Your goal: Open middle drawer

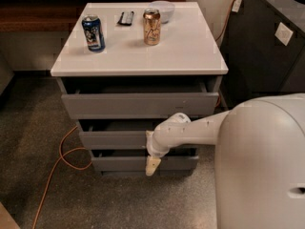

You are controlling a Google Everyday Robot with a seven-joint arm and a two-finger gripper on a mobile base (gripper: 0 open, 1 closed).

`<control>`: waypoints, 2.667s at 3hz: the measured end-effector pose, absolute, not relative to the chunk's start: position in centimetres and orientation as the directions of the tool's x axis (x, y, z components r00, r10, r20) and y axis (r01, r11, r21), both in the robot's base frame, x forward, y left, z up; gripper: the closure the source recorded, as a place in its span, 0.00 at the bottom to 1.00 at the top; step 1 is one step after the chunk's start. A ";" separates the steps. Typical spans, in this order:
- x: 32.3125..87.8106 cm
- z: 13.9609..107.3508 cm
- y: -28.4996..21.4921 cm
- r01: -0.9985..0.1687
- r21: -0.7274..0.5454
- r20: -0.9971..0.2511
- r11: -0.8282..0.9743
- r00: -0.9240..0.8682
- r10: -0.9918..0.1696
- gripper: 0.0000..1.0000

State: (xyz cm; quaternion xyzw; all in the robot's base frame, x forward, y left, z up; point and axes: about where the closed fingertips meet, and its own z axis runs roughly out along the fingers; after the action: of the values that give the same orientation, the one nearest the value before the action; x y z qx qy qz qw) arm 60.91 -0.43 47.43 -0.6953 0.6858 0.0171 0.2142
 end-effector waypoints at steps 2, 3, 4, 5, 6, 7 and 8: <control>65.1 45.5 0.0 -0.949 -0.314 -0.322 0.021 0.086 -0.943 0.00; 67.1 44.8 0.0 -0.946 -0.324 -0.333 0.025 0.089 -0.939 0.00; 68.9 43.6 0.3 -0.946 -0.323 -0.344 0.034 0.084 -0.935 0.20; 69.5 43.0 0.6 -0.949 -0.314 -0.351 0.037 0.080 -0.933 0.43; 69.3 42.5 1.1 -0.954 -0.297 -0.362 0.033 0.081 -0.928 0.67; 69.2 42.6 1.2 -0.955 -0.293 -0.366 0.032 0.082 -0.927 0.90; 69.2 42.9 1.2 -0.955 -0.293 -0.366 0.032 0.082 -0.927 1.00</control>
Offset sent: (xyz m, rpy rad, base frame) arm 0.0737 0.0028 -0.0262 0.0217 -0.0721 0.0165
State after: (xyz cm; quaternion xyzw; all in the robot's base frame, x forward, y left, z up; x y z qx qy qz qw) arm 69.16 1.20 42.91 -0.6952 0.6770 0.0297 0.2399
